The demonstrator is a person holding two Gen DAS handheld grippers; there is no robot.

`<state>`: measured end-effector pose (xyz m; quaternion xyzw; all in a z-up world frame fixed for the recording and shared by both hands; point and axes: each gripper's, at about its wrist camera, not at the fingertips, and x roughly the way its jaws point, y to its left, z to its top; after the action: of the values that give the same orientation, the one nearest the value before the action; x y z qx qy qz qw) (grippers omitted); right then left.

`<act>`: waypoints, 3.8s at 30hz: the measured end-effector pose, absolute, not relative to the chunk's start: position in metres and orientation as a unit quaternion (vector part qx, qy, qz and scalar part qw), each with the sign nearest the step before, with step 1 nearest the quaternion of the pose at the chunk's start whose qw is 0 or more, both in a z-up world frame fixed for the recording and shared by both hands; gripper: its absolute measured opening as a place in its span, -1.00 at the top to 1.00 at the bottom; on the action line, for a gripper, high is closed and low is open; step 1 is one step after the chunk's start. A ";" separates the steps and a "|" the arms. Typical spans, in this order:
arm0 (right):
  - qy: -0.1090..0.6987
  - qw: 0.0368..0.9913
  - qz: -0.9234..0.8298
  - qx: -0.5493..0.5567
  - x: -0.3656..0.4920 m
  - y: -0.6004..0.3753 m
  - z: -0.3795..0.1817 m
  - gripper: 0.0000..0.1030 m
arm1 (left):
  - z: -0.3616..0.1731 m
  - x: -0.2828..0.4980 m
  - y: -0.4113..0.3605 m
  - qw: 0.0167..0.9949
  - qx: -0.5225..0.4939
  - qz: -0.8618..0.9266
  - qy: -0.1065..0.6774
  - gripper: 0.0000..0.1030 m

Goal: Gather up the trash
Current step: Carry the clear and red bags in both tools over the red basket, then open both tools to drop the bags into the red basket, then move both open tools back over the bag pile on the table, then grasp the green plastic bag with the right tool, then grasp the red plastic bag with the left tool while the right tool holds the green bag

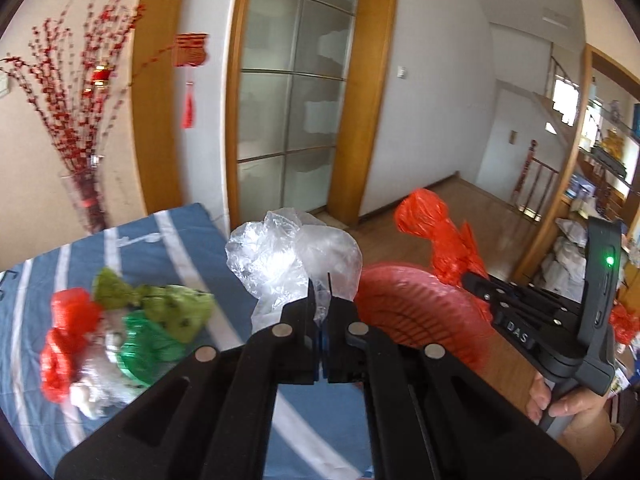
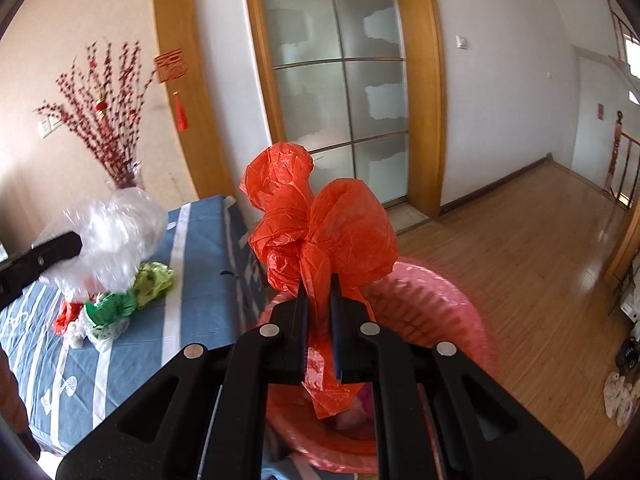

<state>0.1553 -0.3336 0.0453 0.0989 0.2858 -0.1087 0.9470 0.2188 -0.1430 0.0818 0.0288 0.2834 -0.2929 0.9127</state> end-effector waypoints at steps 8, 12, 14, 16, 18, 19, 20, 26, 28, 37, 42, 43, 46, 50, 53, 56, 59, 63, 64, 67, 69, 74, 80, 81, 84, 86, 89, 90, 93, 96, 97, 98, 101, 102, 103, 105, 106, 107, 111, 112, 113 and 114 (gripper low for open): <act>0.280 0.944 -0.129 0.117 0.140 -0.360 0.043 0.82 | 0.068 0.213 -0.181 0.898 0.032 -0.325 0.295 0.95; 0.285 0.941 -0.135 0.126 0.137 -0.369 0.038 0.82 | 0.057 0.213 -0.195 0.889 0.027 -0.342 0.302 0.95; 0.288 0.939 -0.136 0.133 0.137 -0.373 0.035 0.82 | 0.052 0.213 -0.201 0.887 0.028 -0.347 0.305 0.95; 0.291 0.936 -0.136 0.144 0.138 -0.377 0.033 0.82 | 0.045 0.213 -0.210 0.883 0.031 -0.352 0.309 0.95; 0.293 0.933 -0.136 0.157 0.138 -0.384 0.029 0.82 | 0.038 0.216 -0.215 0.878 0.030 -0.357 0.317 0.95; 0.294 0.932 -0.137 0.161 0.139 -0.387 0.028 0.82 | 0.033 0.217 -0.219 0.876 0.029 -0.359 0.321 0.95; 0.295 0.931 -0.137 0.163 0.140 -0.389 0.028 0.81 | 0.029 0.218 -0.222 0.873 0.028 -0.360 0.326 0.95; 0.306 0.924 -0.136 0.186 0.145 -0.400 0.019 0.56 | 0.004 0.229 -0.236 0.860 0.018 -0.363 0.358 0.60; 0.308 0.923 -0.139 0.185 0.146 -0.402 0.017 0.38 | -0.002 0.231 -0.237 0.863 0.022 -0.355 0.360 0.35; 0.312 0.924 -0.156 0.155 0.147 -0.395 0.013 0.30 | -0.014 0.236 -0.191 0.889 0.037 -0.286 0.356 0.06; 0.313 0.933 -0.135 0.118 0.160 -0.365 0.014 0.21 | -0.009 0.228 -0.139 0.915 0.054 -0.226 0.328 -0.24; 0.311 0.934 -0.131 0.114 0.162 -0.360 0.015 0.04 | -0.007 0.226 -0.133 0.919 0.056 -0.217 0.325 -0.26; 0.308 0.940 -0.106 0.098 0.174 -0.333 0.015 -0.06 | -0.004 0.227 -0.096 0.929 0.054 -0.180 0.318 -0.29; 0.315 0.942 -0.064 0.095 0.192 -0.298 0.012 -0.06 | 0.000 0.236 -0.046 0.937 0.031 -0.138 0.319 -0.29; 0.323 0.942 -0.013 0.095 0.209 -0.258 0.011 -0.06 | 0.005 0.242 -0.002 0.945 0.017 -0.098 0.312 -0.29; 0.327 0.941 0.033 0.083 0.226 -0.215 0.012 -0.06 | 0.007 0.249 0.047 0.951 0.011 -0.042 0.306 -0.29; 0.331 0.938 0.074 0.075 0.245 -0.170 0.011 -0.05 | 0.008 0.254 0.083 0.953 -0.002 -0.004 0.303 -0.29; 0.348 0.928 0.115 0.075 0.267 -0.120 0.003 0.06 | 0.006 0.255 0.126 0.954 -0.017 0.038 0.298 -0.38; 0.350 0.926 0.122 0.073 0.270 -0.109 0.001 0.07 | 0.006 0.255 0.134 0.955 -0.020 0.045 0.294 -0.40; 0.359 0.922 0.130 0.067 0.280 -0.088 -0.005 0.16 | 0.002 0.255 0.152 0.954 -0.027 0.058 0.293 -0.45; 0.367 0.919 0.130 0.062 0.286 -0.076 -0.010 0.22 | -0.002 0.255 0.160 0.953 -0.034 0.061 0.296 -0.46; 0.386 0.913 0.122 0.044 0.296 -0.060 -0.026 0.25 | -0.009 0.259 0.175 0.949 -0.051 0.064 0.303 -0.46; 0.405 0.907 0.111 0.026 0.299 -0.057 -0.044 0.35 | -0.016 0.259 0.179 0.951 -0.054 0.063 0.297 -0.46; 0.406 0.907 0.110 0.023 0.299 -0.057 -0.045 0.39 | -0.016 0.259 0.178 0.952 -0.052 0.062 0.296 -0.46; 0.407 0.907 0.109 0.021 0.299 -0.058 -0.047 0.46 | -0.016 0.261 0.175 0.953 -0.045 0.059 0.294 -0.46; 0.406 0.907 0.110 0.021 0.300 -0.058 -0.047 0.47 | -0.016 0.263 0.171 0.953 -0.041 0.055 0.294 -0.46; 0.405 0.907 0.113 0.017 0.300 -0.057 -0.047 0.53 | -0.015 0.265 0.168 0.953 -0.042 0.049 0.297 -0.46; 0.405 0.907 0.114 0.016 0.300 -0.057 -0.047 0.56 | -0.016 0.266 0.166 0.952 -0.041 0.047 0.299 -0.46; 0.399 0.909 0.118 0.017 0.298 -0.057 -0.045 0.66 | -0.017 0.269 0.160 0.952 -0.037 0.045 0.302 -0.46; 0.387 0.913 0.125 0.022 0.291 -0.061 -0.037 0.67 | -0.017 0.273 0.153 0.950 -0.032 0.040 0.308 -0.46; 0.384 0.914 0.127 0.024 0.289 -0.062 -0.034 0.68 | -0.017 0.275 0.150 0.950 -0.031 0.036 0.309 -0.46; 0.377 0.916 0.129 0.028 0.285 -0.065 -0.030 0.68 | -0.016 0.279 0.146 0.949 -0.030 0.032 0.311 -0.46; 0.362 0.922 0.134 0.040 0.277 -0.075 -0.018 0.68 | -0.013 0.290 0.137 0.948 -0.030 0.023 0.315 -0.46; 0.357 0.923 0.133 0.043 0.274 -0.078 -0.015 0.68 | -0.012 0.297 0.132 0.948 -0.028 0.019 0.318 -0.46; 0.353 0.925 0.133 0.046 0.271 -0.082 -0.012 0.68 | -0.012 0.302 0.128 0.947 -0.026 0.016 0.320 -0.46; 0.345 0.928 0.129 0.052 0.266 -0.091 -0.007 0.68 | -0.015 0.314 0.119 0.944 -0.014 0.012 0.330 -0.46; 0.343 0.929 0.127 0.056 0.264 -0.097 -0.005 0.68 | -0.018 0.322 0.113 0.941 -0.007 0.010 0.339 -0.46; 0.341 0.930 0.123 0.059 0.261 -0.102 -0.004 0.68 | -0.020 0.326 0.111 0.938 -0.004 0.008 0.346 -0.46; 0.342 0.931 0.105 0.069 0.259 -0.122 -0.003 0.68 | -0.032 0.341 0.103 0.926 -0.002 0.000 0.377 -0.46; 0.344 0.931 0.101 0.071 0.260 -0.125 -0.004 0.68 | -0.034 0.343 0.102 0.925 0.000 0.003 0.380 -0.44; 0.345 0.931 0.098 0.072 0.260 -0.128 -0.005 0.68 | -0.037 0.346 0.101 0.924 0.001 0.009 0.383 -0.34; 0.346 0.930 0.095 0.073 0.260 -0.130 -0.006 0.68 | -0.038 0.348 0.101 0.922 -0.001 0.010 0.387 -0.25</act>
<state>0.2603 -0.1303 -0.0060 0.0727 0.3464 0.0950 0.9304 0.3476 0.1013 -0.0382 -0.0009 0.3866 0.0102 0.9222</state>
